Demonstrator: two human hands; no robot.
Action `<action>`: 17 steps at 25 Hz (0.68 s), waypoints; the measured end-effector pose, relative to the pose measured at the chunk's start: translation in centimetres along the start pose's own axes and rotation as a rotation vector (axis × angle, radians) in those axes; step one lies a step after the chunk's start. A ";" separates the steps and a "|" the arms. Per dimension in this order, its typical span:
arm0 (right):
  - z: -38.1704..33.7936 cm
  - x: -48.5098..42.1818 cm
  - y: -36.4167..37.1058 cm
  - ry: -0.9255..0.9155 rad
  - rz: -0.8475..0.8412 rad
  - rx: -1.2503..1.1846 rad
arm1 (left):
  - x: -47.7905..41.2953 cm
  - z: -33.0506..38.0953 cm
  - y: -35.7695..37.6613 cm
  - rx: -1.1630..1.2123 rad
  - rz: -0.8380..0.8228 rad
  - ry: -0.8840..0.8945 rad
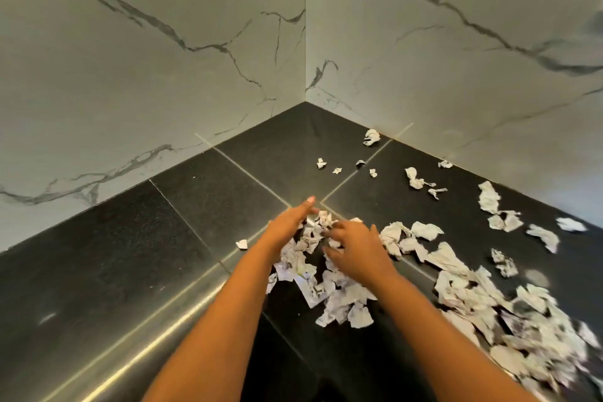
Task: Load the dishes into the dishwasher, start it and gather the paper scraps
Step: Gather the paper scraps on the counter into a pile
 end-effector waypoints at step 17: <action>0.9 12.7 2.5 0.269 0.073 0.157 | 9.7 -5.7 0.9 -0.690 0.395 0.241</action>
Point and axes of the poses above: each hand's wrist, its own x-axis away from the middle knuckle, its own y-axis out of the palm, z = x × y, the point moved 5 cm from there along -x, towards the middle knuckle, and after that the axes turned 2 degrees about y, right-handed, at the moved point
